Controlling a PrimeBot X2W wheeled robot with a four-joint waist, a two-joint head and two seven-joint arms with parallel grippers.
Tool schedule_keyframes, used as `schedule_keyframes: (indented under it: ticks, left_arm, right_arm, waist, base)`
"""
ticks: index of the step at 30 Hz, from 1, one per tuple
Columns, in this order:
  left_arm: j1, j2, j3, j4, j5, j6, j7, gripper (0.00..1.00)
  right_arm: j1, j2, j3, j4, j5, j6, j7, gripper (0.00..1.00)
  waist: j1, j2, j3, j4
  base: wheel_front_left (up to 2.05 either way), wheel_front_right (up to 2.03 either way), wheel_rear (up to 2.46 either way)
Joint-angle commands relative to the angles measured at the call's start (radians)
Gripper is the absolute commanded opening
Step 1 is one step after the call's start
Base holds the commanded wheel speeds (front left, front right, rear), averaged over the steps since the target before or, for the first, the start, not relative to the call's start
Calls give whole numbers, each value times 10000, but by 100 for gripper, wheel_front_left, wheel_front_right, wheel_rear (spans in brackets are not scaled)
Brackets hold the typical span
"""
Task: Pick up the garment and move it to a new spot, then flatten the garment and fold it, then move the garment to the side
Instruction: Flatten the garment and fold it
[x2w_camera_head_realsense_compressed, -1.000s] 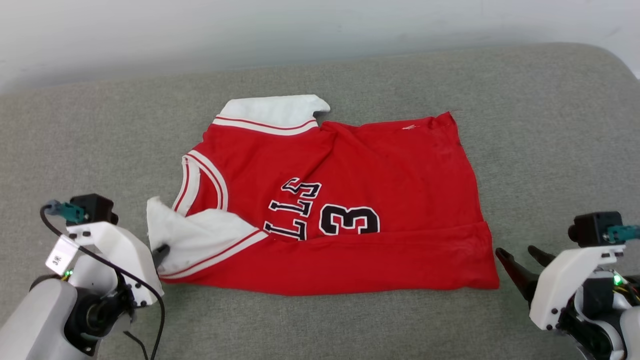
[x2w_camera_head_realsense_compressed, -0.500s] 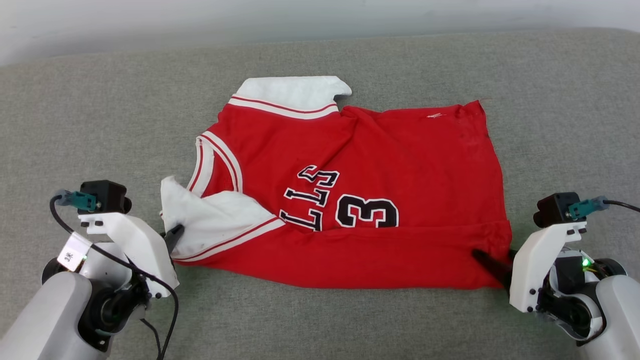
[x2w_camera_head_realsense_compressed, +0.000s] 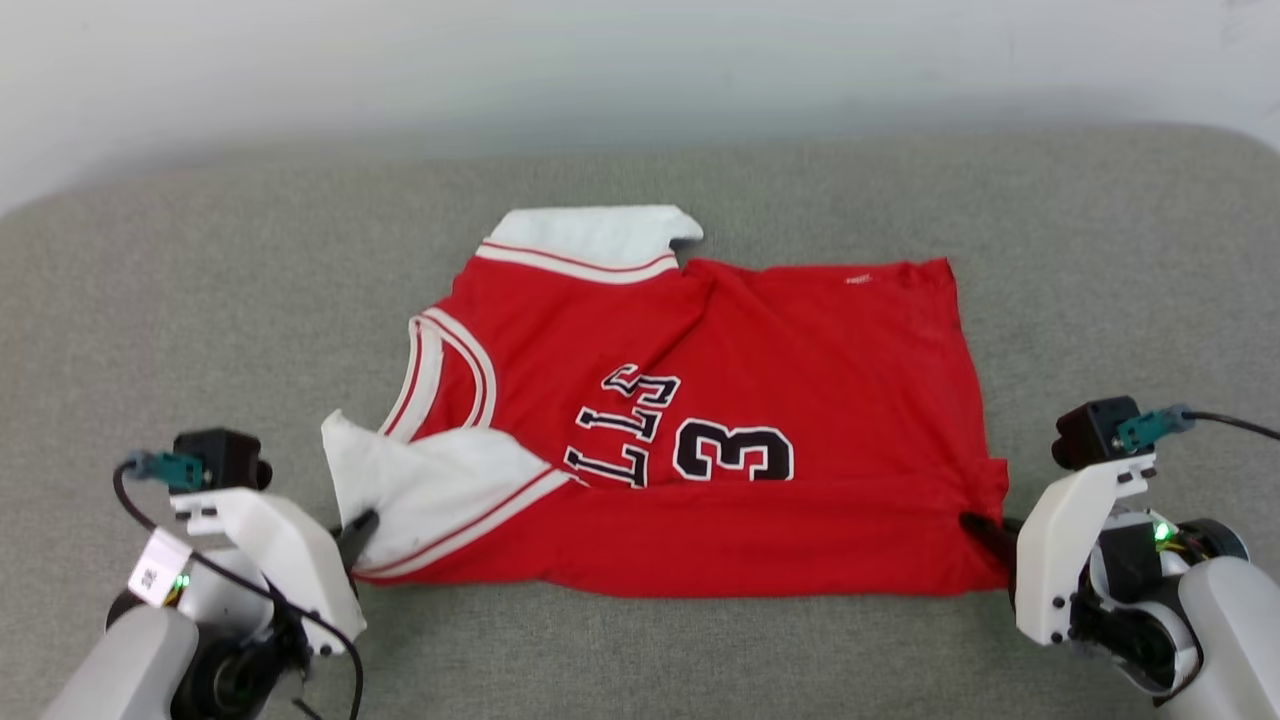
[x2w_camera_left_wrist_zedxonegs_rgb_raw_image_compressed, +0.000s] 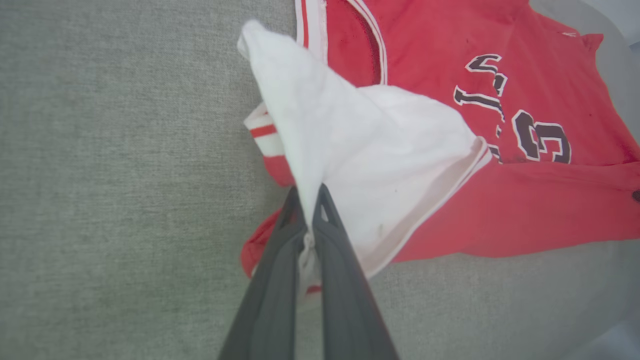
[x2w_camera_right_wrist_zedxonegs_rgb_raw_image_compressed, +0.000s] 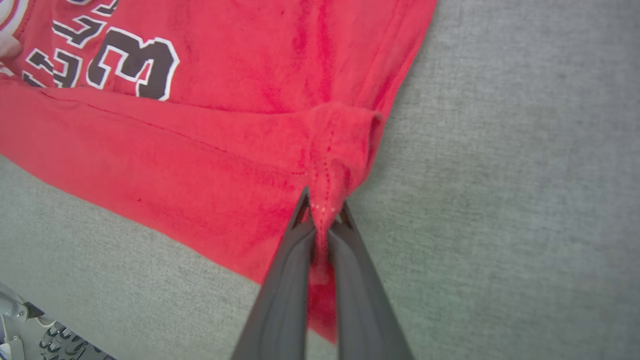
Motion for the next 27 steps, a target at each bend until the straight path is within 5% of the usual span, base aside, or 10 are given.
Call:
schedule_keyframes:
  ticks: [1,15,24,25,26,27]
  left_arm:
    - [387,30,41,-34,-92,13,-81,0]
    - [3017,365,584,-1060,-683,864,-429,0]
    - [3722,-223,521,-802,-998,893,-818,0]
    - [3667,-293,447,-689,-991,832,-809,0]
    - [3549,-372,449,-561,-959,794,-900,0]
    - [3440,-453,437,-436,-951,741,-969,50]
  right_arm:
    - [272,-118,133,-148,-55,-10,-74,0]
    - [2003,-401,253,-1328,-52,-9,133,0]
    - [3220,45,-322,-1385,-345,-9,-158,0]
    - [3295,145,-378,-1299,-374,-9,-263,9]
    - [3326,200,-428,-1261,-440,-9,-407,46]
    - [3347,258,-466,-1240,-481,-9,-587,100]
  waist:
    - [0,-1,-554,-44]
    - [0,-1,-1880,55]
    - [0,-1,-1795,103]
    - [0,-1,-1775,106]
    - [0,-1,-1757,114]
    - [0,-1,-1745,120]
  base:
    - [0,0,0]
    - [0,0,0]
    - [0,0,0]
    - [0,0,0]
    - [0,0,0]
    - [0,0,0]
